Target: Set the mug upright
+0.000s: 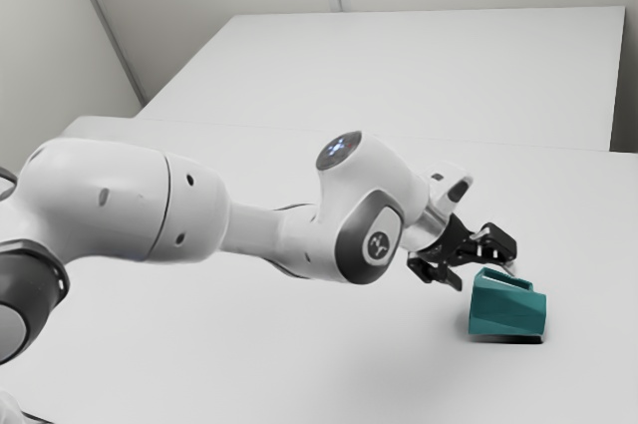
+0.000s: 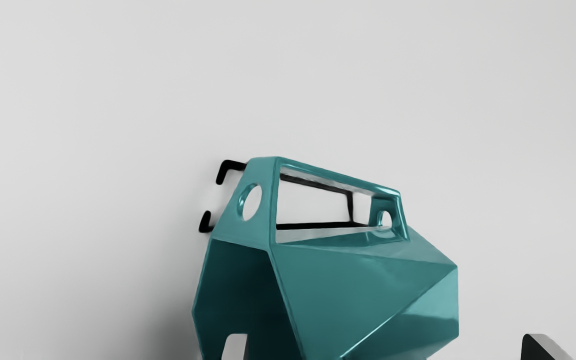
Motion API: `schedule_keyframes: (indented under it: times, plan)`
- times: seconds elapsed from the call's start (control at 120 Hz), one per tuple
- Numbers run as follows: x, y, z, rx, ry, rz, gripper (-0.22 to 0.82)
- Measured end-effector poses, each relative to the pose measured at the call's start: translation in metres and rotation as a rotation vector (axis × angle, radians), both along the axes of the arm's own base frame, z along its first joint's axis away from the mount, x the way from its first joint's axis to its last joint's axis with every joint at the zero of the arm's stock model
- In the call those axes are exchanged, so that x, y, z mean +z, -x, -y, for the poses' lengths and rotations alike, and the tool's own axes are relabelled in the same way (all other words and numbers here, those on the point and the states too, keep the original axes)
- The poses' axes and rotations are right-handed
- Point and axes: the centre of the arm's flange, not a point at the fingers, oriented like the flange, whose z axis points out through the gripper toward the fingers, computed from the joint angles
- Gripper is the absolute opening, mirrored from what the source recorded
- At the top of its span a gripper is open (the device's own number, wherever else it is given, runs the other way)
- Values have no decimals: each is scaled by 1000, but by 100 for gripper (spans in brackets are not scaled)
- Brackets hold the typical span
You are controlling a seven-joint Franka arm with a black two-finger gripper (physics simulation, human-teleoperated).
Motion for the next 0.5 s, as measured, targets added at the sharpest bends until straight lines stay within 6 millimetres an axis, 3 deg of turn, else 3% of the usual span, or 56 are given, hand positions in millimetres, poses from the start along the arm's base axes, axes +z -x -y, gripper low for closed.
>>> schedule_keyframes:
  times: [0.158,0.4,0.5]
  plan:
    - [-14,9,-9,43,2,-38,59]
    - [-14,9,10,53,29,-10,59]
    - [-25,9,12,62,22,-12,58]
